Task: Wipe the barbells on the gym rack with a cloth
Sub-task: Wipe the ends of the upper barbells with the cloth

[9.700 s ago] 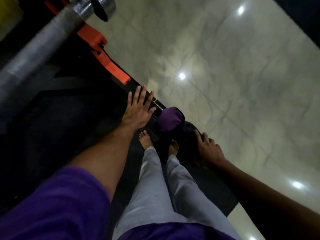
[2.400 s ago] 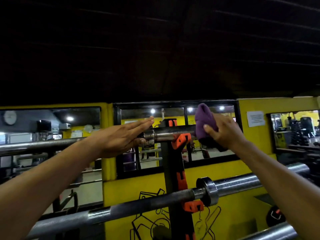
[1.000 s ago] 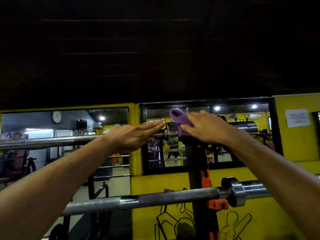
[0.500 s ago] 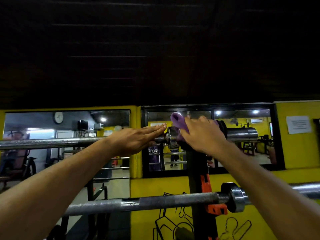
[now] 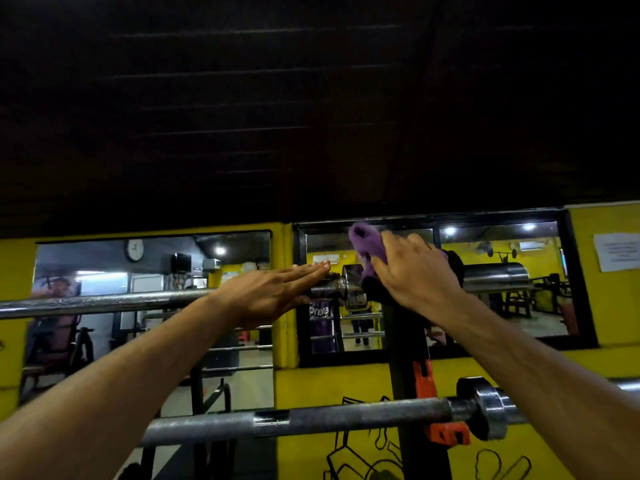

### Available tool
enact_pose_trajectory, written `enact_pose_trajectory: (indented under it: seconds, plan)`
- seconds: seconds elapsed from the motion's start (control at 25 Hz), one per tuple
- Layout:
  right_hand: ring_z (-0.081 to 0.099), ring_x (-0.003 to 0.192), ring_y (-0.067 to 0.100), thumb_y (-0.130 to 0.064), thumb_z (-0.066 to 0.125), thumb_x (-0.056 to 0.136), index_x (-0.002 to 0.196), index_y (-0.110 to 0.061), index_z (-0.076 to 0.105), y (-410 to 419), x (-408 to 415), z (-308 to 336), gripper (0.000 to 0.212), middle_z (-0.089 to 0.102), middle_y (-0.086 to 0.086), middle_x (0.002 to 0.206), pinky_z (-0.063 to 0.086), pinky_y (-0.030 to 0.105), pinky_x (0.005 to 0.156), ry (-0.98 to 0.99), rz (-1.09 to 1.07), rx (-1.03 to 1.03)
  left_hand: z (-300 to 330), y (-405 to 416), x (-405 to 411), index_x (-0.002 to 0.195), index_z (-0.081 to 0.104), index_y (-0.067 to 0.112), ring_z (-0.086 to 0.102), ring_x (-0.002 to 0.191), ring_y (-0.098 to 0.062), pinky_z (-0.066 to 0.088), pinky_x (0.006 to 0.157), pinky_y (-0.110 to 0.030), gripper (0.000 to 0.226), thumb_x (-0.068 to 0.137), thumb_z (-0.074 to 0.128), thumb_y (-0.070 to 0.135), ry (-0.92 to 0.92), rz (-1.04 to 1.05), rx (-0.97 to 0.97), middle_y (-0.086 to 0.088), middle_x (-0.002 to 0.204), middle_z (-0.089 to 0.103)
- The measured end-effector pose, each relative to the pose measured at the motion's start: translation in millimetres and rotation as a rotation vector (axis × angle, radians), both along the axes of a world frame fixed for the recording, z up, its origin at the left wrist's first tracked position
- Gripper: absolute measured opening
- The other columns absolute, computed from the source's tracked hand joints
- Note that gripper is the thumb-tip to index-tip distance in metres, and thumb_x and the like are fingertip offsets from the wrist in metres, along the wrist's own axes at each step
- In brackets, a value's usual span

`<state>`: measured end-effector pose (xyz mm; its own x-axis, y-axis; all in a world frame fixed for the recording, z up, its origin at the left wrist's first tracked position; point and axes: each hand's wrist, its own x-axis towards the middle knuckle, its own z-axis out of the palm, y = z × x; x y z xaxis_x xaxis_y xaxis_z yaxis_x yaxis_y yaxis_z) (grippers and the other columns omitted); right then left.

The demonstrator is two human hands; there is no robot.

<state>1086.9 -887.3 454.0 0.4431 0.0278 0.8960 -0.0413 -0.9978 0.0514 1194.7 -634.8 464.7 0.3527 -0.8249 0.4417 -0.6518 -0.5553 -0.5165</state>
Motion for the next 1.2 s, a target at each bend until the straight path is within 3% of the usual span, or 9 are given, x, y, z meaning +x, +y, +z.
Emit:
enact_pose_trajectory:
  seconds: [0.12, 0.28, 0.4, 0.48, 0.6, 0.68, 0.84, 1.08, 1.2]
  plan:
    - [0.051, 0.093, 0.019, -0.048, 0.038, 0.101, 0.128, -0.020, 0.042, 29.9, 11.0, 10.8, 0.039, 0.053, -0.003, 0.107, 0.048, 0.039, 0.082, -0.073, 0.164, 0.051, -1.0, 9.6, 4.0, 0.156, -0.014, 0.042, 0.007, 0.149, -0.009, 0.031, 0.117, -0.038, 0.065, 0.103, 0.023, 0.052, -0.009, -0.028, -0.030, 0.017, 0.163, -0.006]
    - [0.060, 0.101, 0.026, -0.054, 0.041, 0.099, 0.116, -0.024, 0.058, 34.6, 40.3, 38.8, 0.038, 0.064, 0.008, 0.123, 0.041, 0.036, 0.084, 0.425, 0.224, 0.217, -9.2, 27.6, 3.5, 0.158, -0.005, 0.035, 0.002, 0.140, 0.001, 0.015, 0.115, -0.021, 0.063, 0.104, 0.024, 0.049, -0.066, -0.007, -0.159, 0.017, 0.158, -0.005]
    - [0.052, 0.086, 0.015, -0.049, 0.046, 0.100, 0.087, -0.028, 0.059, 36.1, 36.1, 68.2, 0.029, 0.059, 0.000, 0.102, 0.036, 0.030, 0.082, 0.681, 0.329, 0.310, -10.6, 27.0, 0.5, 0.159, -0.001, 0.032, 0.004, 0.142, 0.000, 0.012, 0.111, -0.018, 0.066, 0.100, 0.021, 0.053, -0.066, -0.015, -0.158, 0.015, 0.158, 0.001]
    - [0.052, 0.085, 0.014, -0.054, 0.050, 0.096, 0.095, -0.032, 0.056, 36.9, 35.2, 56.2, 0.023, 0.058, -0.003, 0.105, 0.037, 0.028, 0.073, 0.565, 0.340, 0.213, -9.5, 27.0, 2.0, 0.159, -0.002, 0.033, 0.006, 0.143, -0.002, 0.015, 0.111, -0.019, 0.067, 0.099, 0.018, 0.056, -0.068, -0.017, -0.161, 0.016, 0.158, 0.000]
    - [0.057, 0.100, 0.022, -0.069, 0.045, 0.079, 0.124, -0.030, 0.041, 37.5, 33.1, -12.4, 0.059, 0.058, -0.003, 0.114, 0.045, 0.040, 0.088, 0.090, 0.128, -0.093, -9.8, 27.1, 1.4, 0.159, -0.003, 0.034, 0.013, 0.145, -0.005, 0.022, 0.114, -0.024, 0.065, 0.102, 0.022, 0.054, -0.047, 0.009, -0.161, 0.016, 0.157, -0.002]
    - [0.057, 0.106, 0.026, -0.070, 0.049, 0.075, 0.127, -0.030, 0.040, 39.0, 40.9, -8.8, 0.066, 0.058, -0.002, 0.119, 0.045, 0.049, 0.096, 0.122, 0.096, -0.082, -9.9, 26.2, -0.1, 0.159, -0.002, 0.032, 0.017, 0.148, -0.009, 0.023, 0.114, -0.024, 0.066, 0.102, 0.020, 0.058, -0.039, 0.028, -0.146, 0.014, 0.160, -0.001]
    - [0.057, 0.088, 0.019, -0.047, 0.066, 0.084, 0.115, -0.024, 0.060, 60.2, 44.2, 57.6, 0.039, 0.061, -0.001, 0.098, 0.047, 0.037, 0.082, 0.600, 0.183, 0.206, -9.2, 27.2, -6.4, 0.159, -0.003, 0.034, 0.021, 0.150, -0.014, 0.028, 0.117, -0.031, 0.066, 0.102, 0.022, 0.054, -0.024, 0.084, -0.125, 0.010, 0.165, 0.004]
    - [0.055, 0.112, 0.029, -0.057, 0.064, 0.079, 0.131, -0.024, 0.043, 59.1, 38.2, -42.5, 0.065, 0.061, 0.004, 0.124, 0.044, 0.047, 0.095, -0.125, 0.015, -0.089, -12.2, 42.1, -1.5, 0.157, -0.008, 0.038, 0.024, 0.149, -0.016, 0.036, 0.115, -0.043, 0.066, 0.101, 0.023, 0.054, -0.040, 0.107, -0.182, 0.004, 0.166, 0.013]
    - [0.054, 0.113, 0.029, -0.058, 0.062, 0.080, 0.127, -0.026, 0.047, 63.7, 41.7, -15.7, 0.059, 0.062, 0.002, 0.122, 0.040, 0.050, 0.098, 0.020, 0.049, -0.025, -12.7, 39.7, -0.2, 0.158, -0.008, 0.036, 0.026, 0.148, -0.015, 0.036, 0.112, -0.038, 0.067, 0.101, 0.021, 0.055, -0.053, 0.109, -0.184, 0.003, 0.166, 0.013]
